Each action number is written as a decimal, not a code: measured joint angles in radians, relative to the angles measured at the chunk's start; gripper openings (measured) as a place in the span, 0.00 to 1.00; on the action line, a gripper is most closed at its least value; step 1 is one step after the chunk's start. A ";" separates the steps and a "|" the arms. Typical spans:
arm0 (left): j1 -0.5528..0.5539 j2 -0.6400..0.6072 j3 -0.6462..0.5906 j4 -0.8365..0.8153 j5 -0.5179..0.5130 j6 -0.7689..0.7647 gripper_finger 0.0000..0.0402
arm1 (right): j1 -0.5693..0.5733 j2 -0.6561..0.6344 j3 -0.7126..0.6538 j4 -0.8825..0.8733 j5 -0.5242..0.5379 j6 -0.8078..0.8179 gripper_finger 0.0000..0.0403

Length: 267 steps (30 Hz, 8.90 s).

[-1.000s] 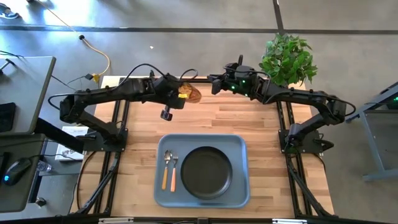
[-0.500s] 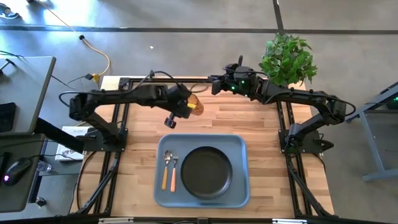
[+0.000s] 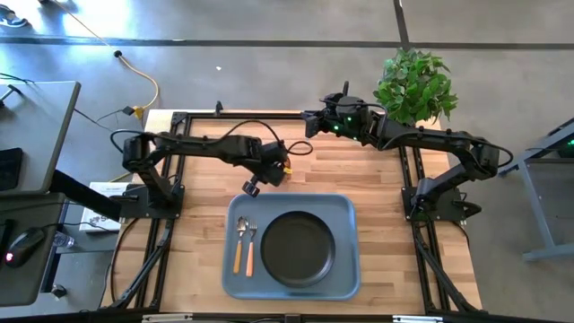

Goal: Pick and place plate/cup/fork/spoon on tray
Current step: Put the brown cup on the blue serving tray to the top right of the black plate

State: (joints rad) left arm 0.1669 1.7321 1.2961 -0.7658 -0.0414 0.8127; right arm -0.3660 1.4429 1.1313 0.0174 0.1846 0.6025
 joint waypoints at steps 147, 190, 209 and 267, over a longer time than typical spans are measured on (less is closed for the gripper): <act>0.031 -0.535 0.000 -0.281 -0.357 -0.690 0.21 | 0.132 0.457 0.281 -0.498 -0.161 -0.016 0.13; 0.031 -0.535 0.000 -0.283 -0.357 -0.689 0.21 | 0.132 0.432 0.281 -0.500 -0.163 -0.038 0.00; 0.031 -0.535 -0.001 -0.286 -0.358 -0.689 0.21 | 0.173 0.300 0.281 -0.661 -0.094 -0.068 0.00; 0.031 -0.535 -0.001 -0.337 -0.354 -0.728 0.21 | 0.624 -0.082 -0.160 -0.958 0.119 0.691 0.00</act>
State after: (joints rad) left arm 0.1978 1.1969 1.2949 -1.1030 -0.3950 0.0850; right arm 0.2581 1.3613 0.9714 -0.9409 0.3036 1.2939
